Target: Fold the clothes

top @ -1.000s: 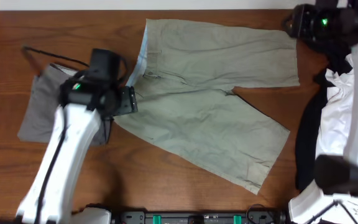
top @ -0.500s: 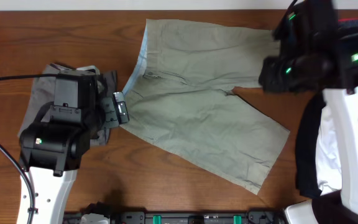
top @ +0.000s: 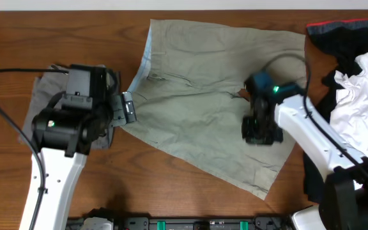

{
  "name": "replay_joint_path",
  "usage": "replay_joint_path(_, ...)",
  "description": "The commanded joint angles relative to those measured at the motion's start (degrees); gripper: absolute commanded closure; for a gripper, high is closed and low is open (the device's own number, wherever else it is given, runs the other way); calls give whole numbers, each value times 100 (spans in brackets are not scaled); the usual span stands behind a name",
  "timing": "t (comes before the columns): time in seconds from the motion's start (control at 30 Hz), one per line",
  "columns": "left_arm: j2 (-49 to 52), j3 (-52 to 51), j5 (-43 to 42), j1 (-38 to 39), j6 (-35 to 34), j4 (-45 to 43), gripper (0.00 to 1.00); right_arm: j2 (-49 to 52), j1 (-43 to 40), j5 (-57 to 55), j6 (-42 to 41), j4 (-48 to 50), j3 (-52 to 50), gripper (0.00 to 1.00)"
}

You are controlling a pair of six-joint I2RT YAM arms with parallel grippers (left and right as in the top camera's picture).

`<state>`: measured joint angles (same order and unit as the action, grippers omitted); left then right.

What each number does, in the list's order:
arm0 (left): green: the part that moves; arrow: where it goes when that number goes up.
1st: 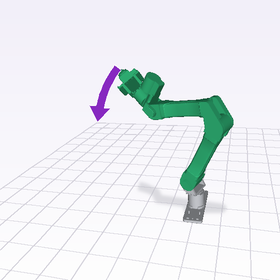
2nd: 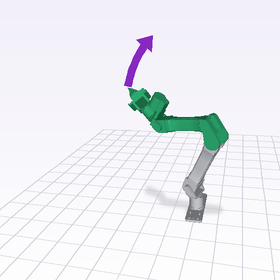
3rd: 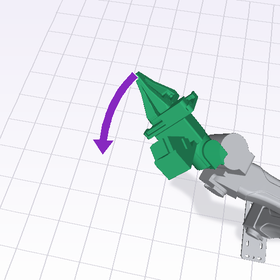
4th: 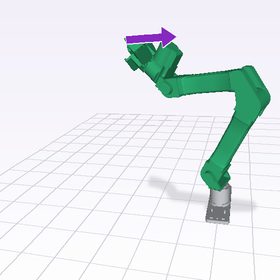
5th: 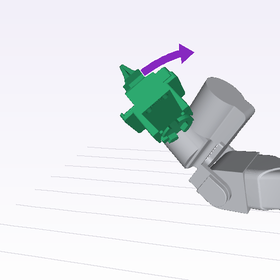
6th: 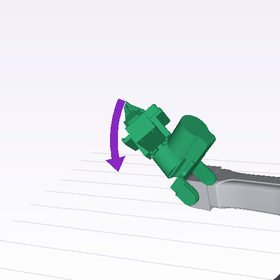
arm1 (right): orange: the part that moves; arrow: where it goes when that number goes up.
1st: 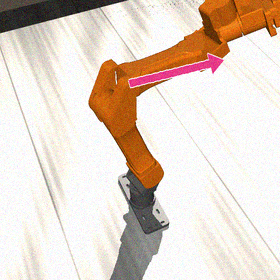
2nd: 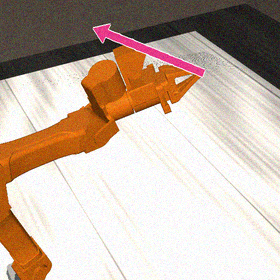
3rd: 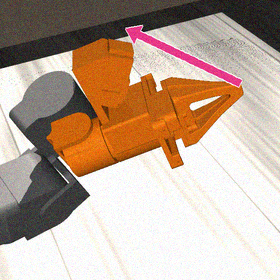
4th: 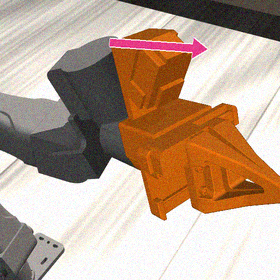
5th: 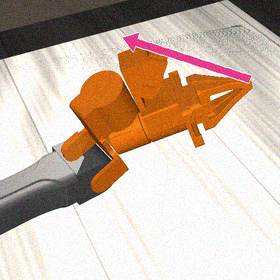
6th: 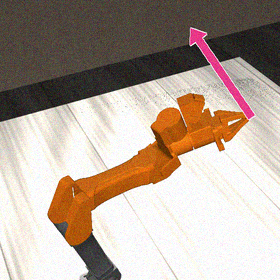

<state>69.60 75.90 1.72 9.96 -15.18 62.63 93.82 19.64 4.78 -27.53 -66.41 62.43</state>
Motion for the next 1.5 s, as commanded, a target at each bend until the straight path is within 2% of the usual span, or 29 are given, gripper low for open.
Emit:
replay_joint_path(0.0,168,72,42,2,17,7,7,-57,-144,90,-546,203,-522,99)
replay_joint_path(0.13,317,72,39,2,15,-13,7,-55,-411,-146,-1147,739,-1311,99)
replay_joint_path(0.37,376,72,42,2,17,-11,7,-55,-1305,-190,-1576,1786,-2459,99)
replay_joint_path(0.67,376,72,42,2,17,-11,7,-57,-2656,-1335,-1589,1602,-2557,99)
replay_joint_path(0.87,380,72,37,4,17,-127,7,-57,-2916,-1451,-997,1740,-2479,99)
replay_joint_path(0.93,420,72,37,4,155,-243,2,-76,-2916,-1333,-774,1718,-2308,99)
replay_joint_path(1.07,748,68,-72,4,634,-782,2,-402,-2909,-48,651,1799,-1873,97)
replay_joint_path(1.13,1049,68,-494,2,955,-1259,18,-684,-2909,662,1198,1746,-1659,87)
replay_joint_path(1.17,1226,68,-684,2,1091,-1532,34,-861,-2909,1012,1377,1687,-1545,80)
replay_joint_path(1.23,1692,68,-903,4,1108,-2214,54,-1224,-2909,1486,1386,1596,-1366,67)
replay_joint_path(1.33,2468,68,-1403,4,1108,-3233,81,-1633,-2905,1823,1305,1609,-1259,64)
replay_joint_path(1.4,2896,68,-1784,4,1108,-3779,89,-1827,-2894,1818,1213,1626,-1255,62)
replay_joint_path(1.47,3357,68,-2081,13,1108,-4387,89,-1928,-2894,1818,1217,1626,-1255,61)
